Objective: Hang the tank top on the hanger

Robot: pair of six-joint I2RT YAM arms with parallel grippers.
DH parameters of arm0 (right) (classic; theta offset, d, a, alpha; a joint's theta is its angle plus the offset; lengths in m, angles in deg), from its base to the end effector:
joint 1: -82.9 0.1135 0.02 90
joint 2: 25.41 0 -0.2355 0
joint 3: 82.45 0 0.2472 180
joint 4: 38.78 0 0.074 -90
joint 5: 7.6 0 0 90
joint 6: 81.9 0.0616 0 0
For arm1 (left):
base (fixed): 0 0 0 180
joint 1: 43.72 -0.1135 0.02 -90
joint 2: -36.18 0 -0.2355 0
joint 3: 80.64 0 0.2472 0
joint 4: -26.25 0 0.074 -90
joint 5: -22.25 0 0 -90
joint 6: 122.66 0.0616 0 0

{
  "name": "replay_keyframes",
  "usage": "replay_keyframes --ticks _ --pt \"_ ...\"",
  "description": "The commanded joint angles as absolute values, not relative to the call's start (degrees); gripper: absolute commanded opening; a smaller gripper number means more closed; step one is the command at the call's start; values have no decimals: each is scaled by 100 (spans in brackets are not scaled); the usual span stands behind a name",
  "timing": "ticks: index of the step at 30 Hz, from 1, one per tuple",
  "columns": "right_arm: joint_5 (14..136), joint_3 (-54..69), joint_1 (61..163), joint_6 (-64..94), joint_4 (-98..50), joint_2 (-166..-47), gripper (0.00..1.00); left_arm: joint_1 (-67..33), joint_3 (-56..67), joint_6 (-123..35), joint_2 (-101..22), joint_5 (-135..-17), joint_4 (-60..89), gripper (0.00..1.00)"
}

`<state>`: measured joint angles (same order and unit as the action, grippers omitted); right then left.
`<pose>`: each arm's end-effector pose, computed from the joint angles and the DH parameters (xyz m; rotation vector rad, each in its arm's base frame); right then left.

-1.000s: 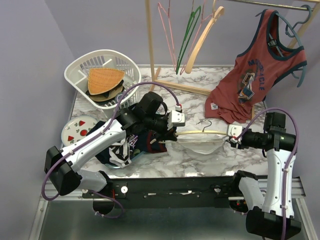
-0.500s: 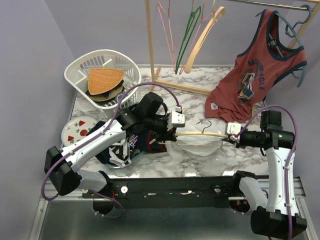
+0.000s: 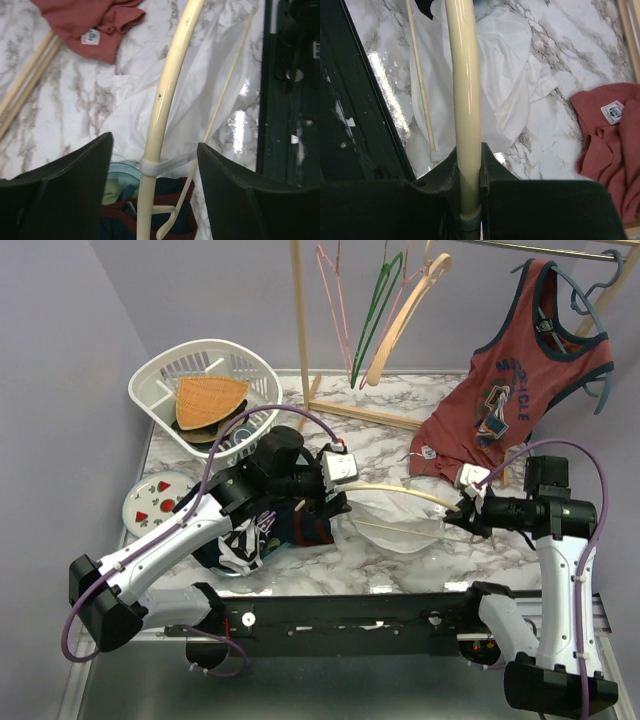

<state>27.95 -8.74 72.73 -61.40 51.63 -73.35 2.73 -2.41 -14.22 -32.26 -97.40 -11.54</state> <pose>0.1387 0.0260 0.2966 -1.2856 1.7522 0.5417 0.1775 -0.2309 0.3147 1.3867 1.5684 -0.8316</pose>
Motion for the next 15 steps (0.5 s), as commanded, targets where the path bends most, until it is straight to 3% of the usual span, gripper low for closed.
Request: replay_keyframes --ticks 1,5,15 --pt "3079 -1039 7262 -4931 4745 -7015 0 137 -462 -1701 -2702 -8701 -372 85" --pt "3353 -1057 7104 -4526 4357 -6953 0 5 -778 -1806 -2272 -7955 16 99" --pt "4530 -628 6796 -3262 3197 -7146 0 -110 -1657 -1965 -1418 -7109 640 99"
